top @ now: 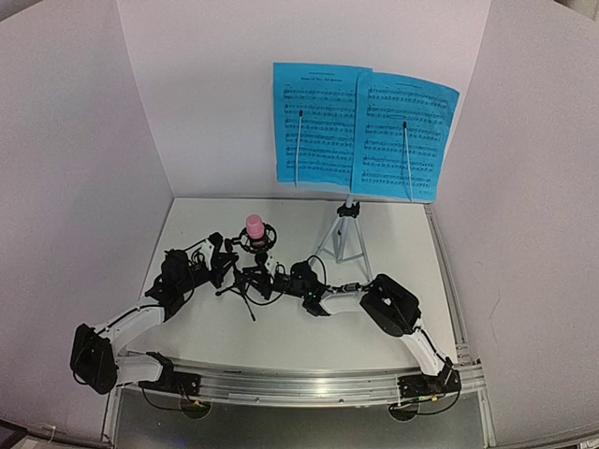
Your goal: Pack up the instrument practice props
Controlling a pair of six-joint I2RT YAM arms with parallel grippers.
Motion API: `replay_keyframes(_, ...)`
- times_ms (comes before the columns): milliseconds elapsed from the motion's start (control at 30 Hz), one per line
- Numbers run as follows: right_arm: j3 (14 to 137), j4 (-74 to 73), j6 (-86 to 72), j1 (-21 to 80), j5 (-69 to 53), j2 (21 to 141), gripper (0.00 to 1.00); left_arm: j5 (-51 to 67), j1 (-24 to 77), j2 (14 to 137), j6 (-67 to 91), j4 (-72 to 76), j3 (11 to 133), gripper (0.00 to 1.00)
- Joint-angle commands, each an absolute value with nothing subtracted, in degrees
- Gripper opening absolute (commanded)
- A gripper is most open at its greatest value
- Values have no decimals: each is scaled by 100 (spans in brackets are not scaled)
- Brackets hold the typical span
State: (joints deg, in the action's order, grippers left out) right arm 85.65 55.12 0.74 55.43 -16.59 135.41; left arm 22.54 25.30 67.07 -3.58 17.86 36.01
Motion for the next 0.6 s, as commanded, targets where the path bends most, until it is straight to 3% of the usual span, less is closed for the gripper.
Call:
replay_keyframes(0,8435,4426,1261,5572,-2160,13391,0,2287,2423,6732,-276,1260,3772,0)
replay_keyframes(567,8626,2795,5129,5876,-673,13121,0,2392,2330,6839,-307,1216,3840,0)
